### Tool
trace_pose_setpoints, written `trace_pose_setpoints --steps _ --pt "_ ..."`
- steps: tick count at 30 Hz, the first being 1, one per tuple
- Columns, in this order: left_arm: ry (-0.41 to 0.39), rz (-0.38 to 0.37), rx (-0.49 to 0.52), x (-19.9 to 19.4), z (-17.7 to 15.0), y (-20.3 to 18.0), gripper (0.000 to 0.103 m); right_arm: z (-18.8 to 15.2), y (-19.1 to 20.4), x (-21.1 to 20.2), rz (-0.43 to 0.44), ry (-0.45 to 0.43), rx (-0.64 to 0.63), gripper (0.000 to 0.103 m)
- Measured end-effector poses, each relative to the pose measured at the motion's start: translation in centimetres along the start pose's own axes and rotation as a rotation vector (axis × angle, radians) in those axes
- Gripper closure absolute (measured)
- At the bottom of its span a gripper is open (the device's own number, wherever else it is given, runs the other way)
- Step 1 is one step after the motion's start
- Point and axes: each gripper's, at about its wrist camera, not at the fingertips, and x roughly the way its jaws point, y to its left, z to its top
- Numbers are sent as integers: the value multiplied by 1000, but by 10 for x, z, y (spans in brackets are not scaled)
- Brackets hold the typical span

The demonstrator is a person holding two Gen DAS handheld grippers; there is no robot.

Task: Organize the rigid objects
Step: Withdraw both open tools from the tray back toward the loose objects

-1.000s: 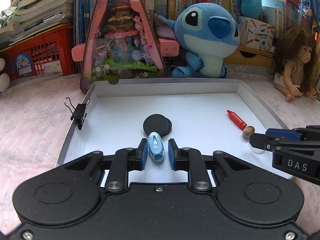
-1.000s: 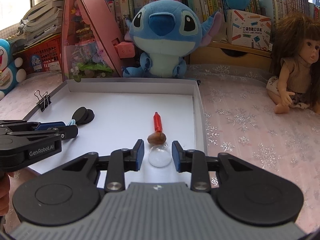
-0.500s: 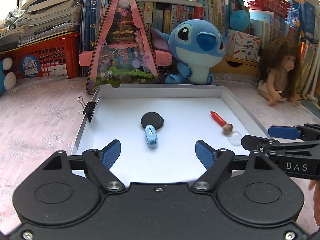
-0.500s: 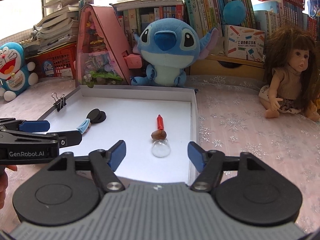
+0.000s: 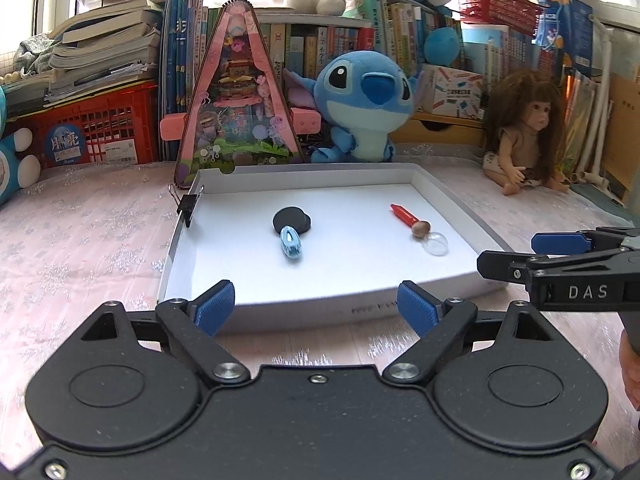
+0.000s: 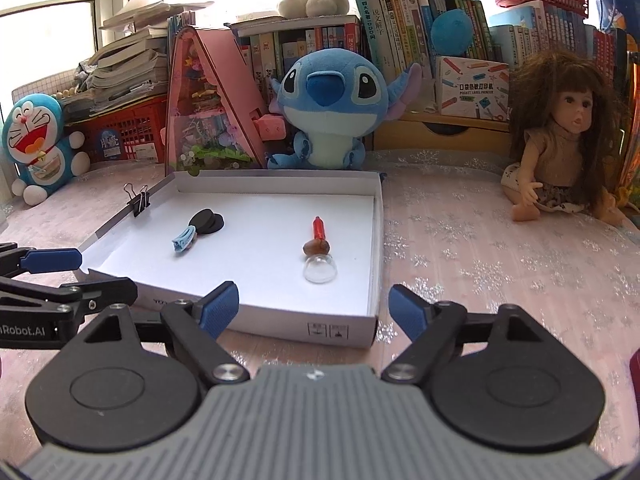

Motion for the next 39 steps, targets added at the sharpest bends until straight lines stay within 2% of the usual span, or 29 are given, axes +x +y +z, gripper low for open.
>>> trace_pose_setpoints --steps 10,20,31,39 --pt "-13 -44 16 -28 -16 -5 14 -13 0 -27 5 -39 3 0" --pt "-13 -61 42 -46 -35 -10 13 -29 6 -51 8 -60 -19 0" --pt "-4 -78 55 -60 -54 -10 13 -46 5 -60 -38 -23 -24 0" --pt "5 -92 54 -70 -67 -7 12 -60 4 -70 -36 -11 -26 0"
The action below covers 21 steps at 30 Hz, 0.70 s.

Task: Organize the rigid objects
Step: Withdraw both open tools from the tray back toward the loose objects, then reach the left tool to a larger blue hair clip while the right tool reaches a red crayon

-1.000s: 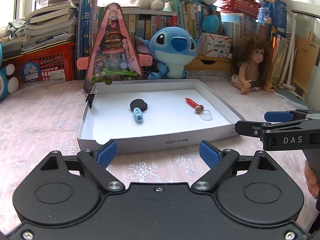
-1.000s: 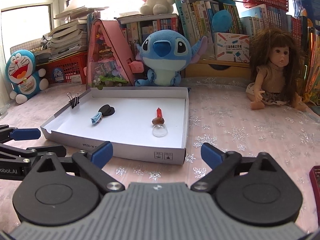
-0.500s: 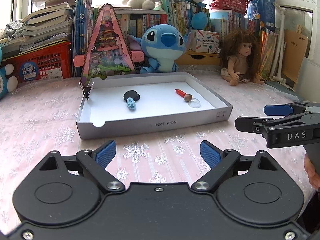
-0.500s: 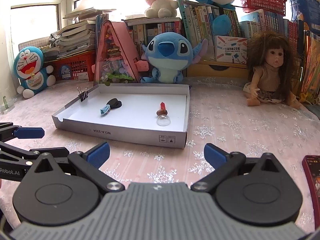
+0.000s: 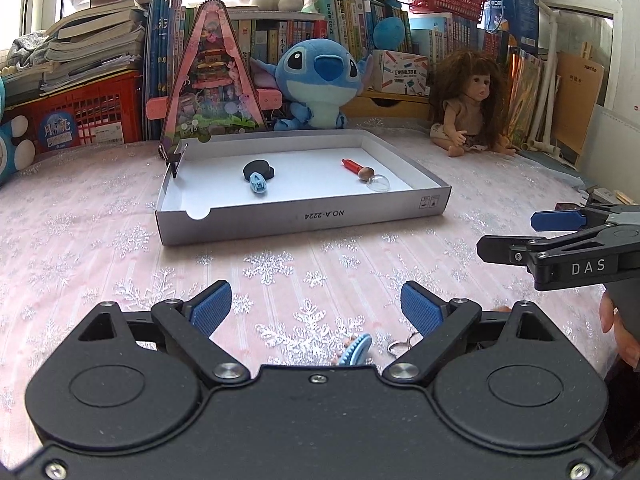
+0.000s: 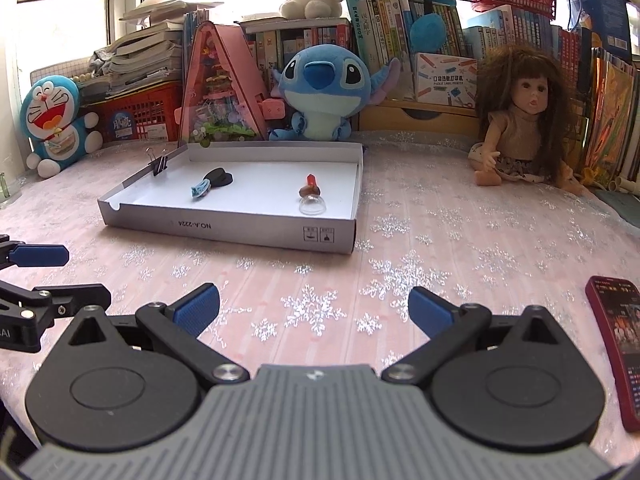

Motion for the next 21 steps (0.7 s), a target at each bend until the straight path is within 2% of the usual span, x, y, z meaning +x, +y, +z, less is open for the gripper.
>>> trace_pose_setpoints --steps 8,14,21 --pt "6 0 -13 -11 -11 2 12 -18 1 -14 10 14 -8 0" --pt "-1 -5 -27 -23 -16 6 12 -33 3 -34 14 -13 -45 0" --pt "15 -37 17 -33 -24 3 14 -48 9 -43 32 3 -103 0"
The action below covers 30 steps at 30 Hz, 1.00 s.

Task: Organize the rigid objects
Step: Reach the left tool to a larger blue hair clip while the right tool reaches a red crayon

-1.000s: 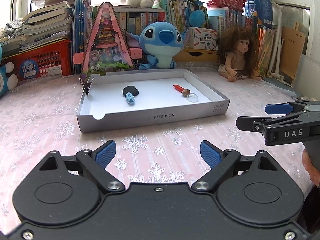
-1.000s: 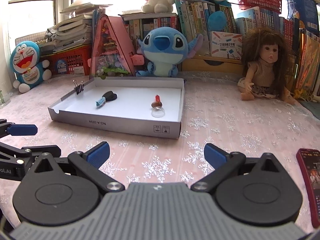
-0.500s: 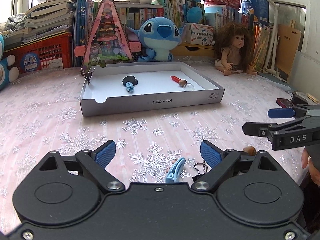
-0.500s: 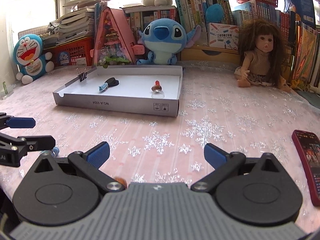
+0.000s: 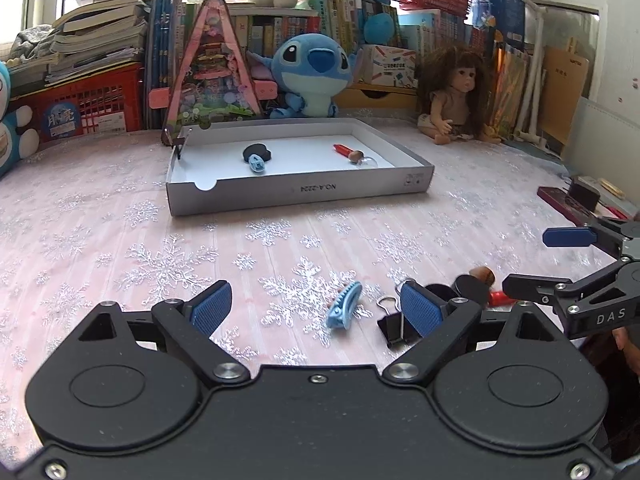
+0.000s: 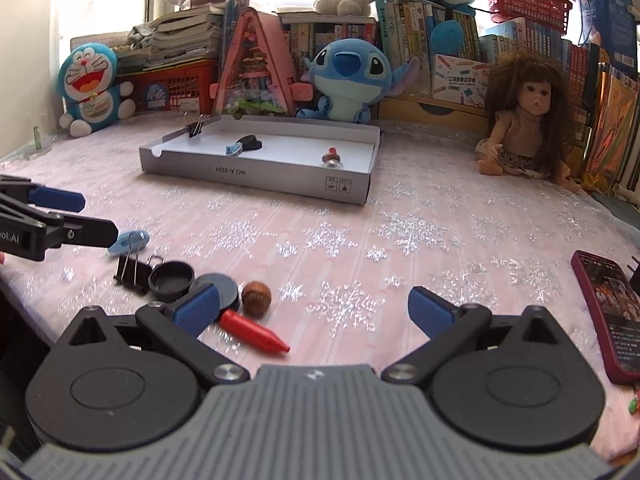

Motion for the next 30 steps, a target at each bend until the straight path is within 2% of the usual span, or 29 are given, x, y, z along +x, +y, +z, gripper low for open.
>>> trace_pose_setpoints --steps 7,12,15,23,30 --pt "16 -73 31 -2 -6 -12 20 -10 5 4 13 34 3 0" --pt "49 -69 34 5 -10 -16 35 -14 7 8 11 50 2 0" --pt "56 -53 24 7 -11 -13 40 -15 3 10 9 57 17 0" --pt "57 3 -2 13 -9 -4 46 -13 -10 16 -19 75 39 0" --pt "52 16 -4 15 -8 -2 48 -7 -11 20 -44 107 57 0"
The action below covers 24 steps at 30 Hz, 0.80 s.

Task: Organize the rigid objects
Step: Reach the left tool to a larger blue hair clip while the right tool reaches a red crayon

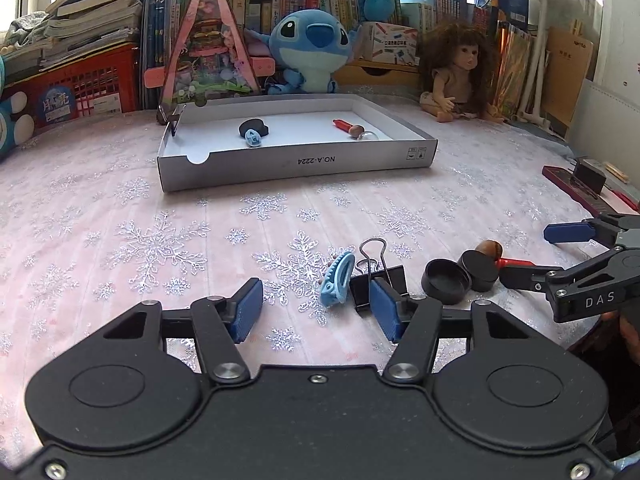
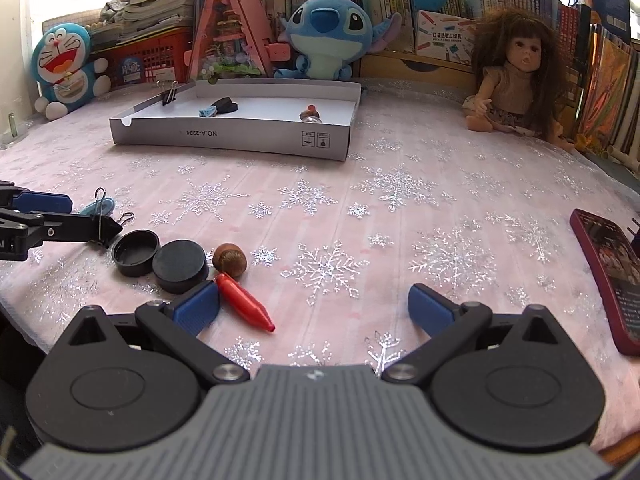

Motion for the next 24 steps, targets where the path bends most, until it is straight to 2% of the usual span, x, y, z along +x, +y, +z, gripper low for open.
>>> trace_pose_setpoints --steps 6,12,17,22,24 --pt "-17 34 10 -4 2 3 54 -6 -1 -7 2 -24 -9 0" --pt "-13 65 -13 -4 4 16 54 -12 -6 -18 -6 -52 -48 0" --pt "-6 98 -21 0 4 18 54 -13 -9 -22 -55 -55 -64 2" --pt "-6 123 -41 3 7 22 54 -8 -20 -16 -145 -42 -11 8" --pt "-12 115 -53 2 9 23 54 -6 -24 -16 -148 -43 23 11"
